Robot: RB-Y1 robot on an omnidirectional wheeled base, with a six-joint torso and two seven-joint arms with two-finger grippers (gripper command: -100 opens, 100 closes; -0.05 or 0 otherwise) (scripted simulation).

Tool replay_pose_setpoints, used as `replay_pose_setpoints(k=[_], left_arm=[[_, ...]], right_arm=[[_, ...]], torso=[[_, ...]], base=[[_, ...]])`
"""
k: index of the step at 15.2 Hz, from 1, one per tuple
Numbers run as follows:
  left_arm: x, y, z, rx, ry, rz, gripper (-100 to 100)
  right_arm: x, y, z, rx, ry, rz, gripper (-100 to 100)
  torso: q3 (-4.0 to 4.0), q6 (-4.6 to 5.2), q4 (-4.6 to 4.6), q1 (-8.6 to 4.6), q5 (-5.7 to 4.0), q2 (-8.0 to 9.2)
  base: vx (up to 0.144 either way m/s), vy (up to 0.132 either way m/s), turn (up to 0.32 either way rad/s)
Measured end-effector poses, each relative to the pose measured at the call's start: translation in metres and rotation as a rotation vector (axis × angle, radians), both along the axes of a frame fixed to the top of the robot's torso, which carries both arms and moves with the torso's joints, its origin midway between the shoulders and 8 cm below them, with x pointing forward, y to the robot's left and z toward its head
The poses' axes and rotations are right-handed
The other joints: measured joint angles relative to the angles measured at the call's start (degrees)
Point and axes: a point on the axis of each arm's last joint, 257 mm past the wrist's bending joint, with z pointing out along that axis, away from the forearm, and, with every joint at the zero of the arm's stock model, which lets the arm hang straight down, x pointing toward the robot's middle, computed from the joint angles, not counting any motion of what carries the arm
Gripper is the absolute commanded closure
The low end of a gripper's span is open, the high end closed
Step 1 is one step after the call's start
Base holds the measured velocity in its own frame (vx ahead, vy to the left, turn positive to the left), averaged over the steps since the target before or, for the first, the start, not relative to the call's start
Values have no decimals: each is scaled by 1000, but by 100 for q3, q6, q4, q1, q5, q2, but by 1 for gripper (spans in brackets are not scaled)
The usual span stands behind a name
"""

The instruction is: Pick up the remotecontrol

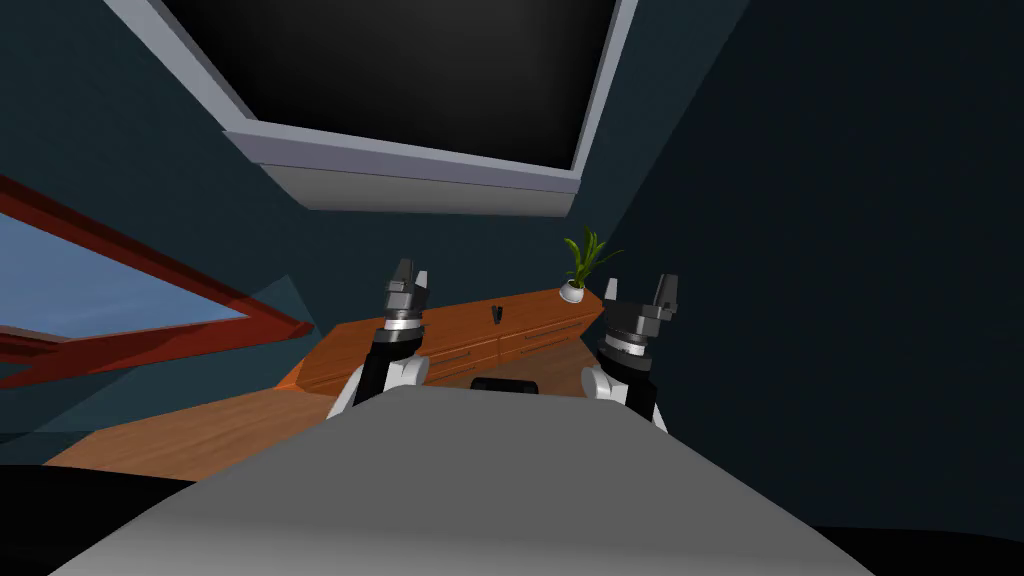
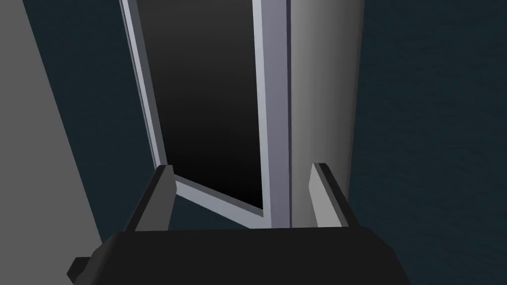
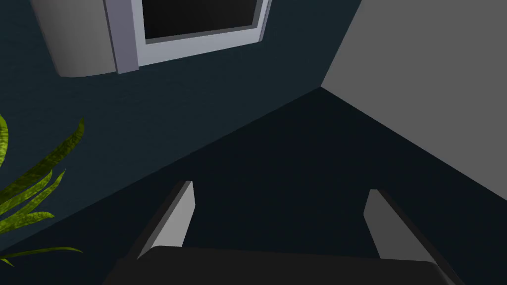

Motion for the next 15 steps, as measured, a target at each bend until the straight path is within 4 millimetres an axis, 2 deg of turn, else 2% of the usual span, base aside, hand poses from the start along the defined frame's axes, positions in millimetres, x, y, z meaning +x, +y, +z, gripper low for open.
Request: replay_pose_setpoints(k=[7,15], left_arm=[[31,9,-58,52,176,14,-100],[62,38,-135,97,396,54,-100]], right_arm=[[0,0,0,0,0,0,0],[0,0,0,0,0,0,0]], torso=[[-3,2,-1,3,1,-5],[-4,2,-2,4,1,-7]], base=[[8,2,-204],[11,2,-223]])
